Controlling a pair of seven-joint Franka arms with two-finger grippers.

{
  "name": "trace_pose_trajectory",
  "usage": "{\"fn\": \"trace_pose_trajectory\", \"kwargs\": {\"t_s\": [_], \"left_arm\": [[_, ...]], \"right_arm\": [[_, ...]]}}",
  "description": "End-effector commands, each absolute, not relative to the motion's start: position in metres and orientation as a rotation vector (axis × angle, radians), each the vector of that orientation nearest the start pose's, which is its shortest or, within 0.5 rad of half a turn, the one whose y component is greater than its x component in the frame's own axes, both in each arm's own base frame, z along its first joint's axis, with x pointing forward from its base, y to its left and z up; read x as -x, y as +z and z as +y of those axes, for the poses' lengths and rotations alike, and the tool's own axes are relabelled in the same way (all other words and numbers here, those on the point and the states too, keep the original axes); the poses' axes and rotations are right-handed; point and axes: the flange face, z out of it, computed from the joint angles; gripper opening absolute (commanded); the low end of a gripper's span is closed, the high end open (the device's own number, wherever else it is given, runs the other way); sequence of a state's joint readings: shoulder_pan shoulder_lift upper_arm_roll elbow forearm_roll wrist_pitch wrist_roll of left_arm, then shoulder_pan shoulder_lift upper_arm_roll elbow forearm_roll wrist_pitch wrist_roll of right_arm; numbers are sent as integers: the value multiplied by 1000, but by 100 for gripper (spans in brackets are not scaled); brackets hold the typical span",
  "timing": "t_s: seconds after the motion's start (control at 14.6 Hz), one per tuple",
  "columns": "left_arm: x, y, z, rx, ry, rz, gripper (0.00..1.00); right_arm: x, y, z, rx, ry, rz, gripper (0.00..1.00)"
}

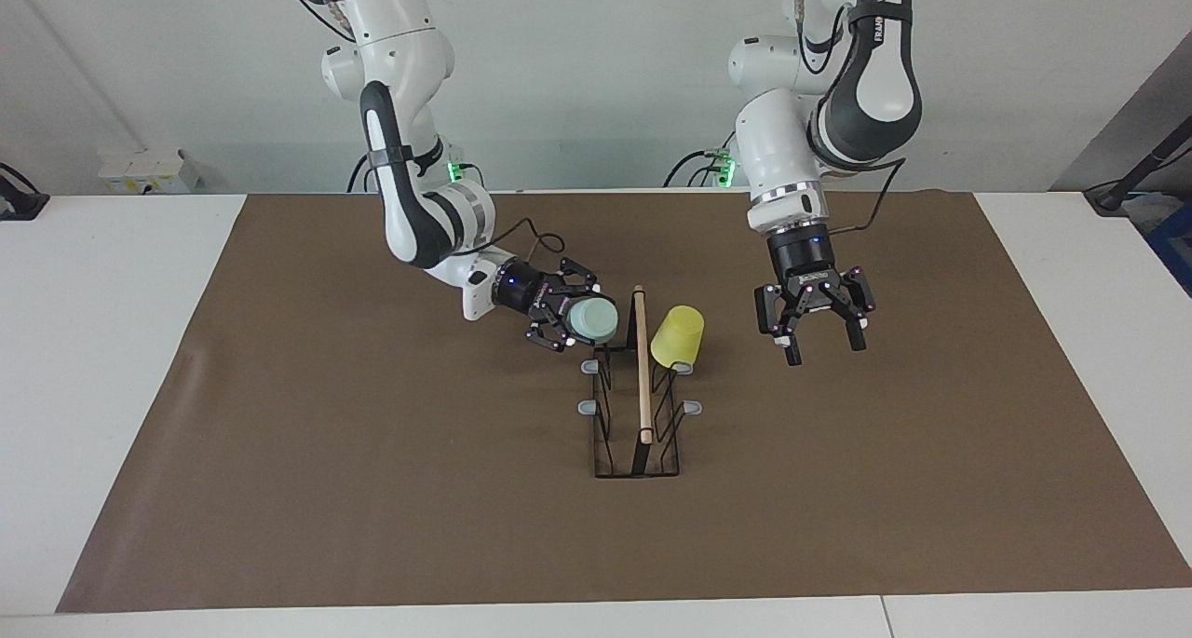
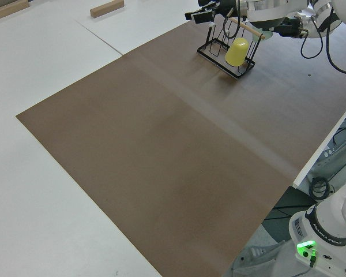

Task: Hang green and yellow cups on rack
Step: 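Open the left gripper and lift away while the right gripper opens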

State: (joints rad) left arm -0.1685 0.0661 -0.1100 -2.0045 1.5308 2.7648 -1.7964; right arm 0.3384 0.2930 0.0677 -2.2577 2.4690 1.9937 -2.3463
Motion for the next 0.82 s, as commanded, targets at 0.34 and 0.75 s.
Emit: {"fn": "trace_pose_trajectory", "kwargs": {"t_s": [0.34, 0.75], "left_arm": [[-592, 515, -193, 2697, -1482, -278, 100], [-602, 538, -166, 2763, -1239, -109, 100]], "right_arm": [[-511, 289, 241, 1805, -1379, -541, 100], [-509, 377, 201, 2050, -1430, -792, 100]]}}
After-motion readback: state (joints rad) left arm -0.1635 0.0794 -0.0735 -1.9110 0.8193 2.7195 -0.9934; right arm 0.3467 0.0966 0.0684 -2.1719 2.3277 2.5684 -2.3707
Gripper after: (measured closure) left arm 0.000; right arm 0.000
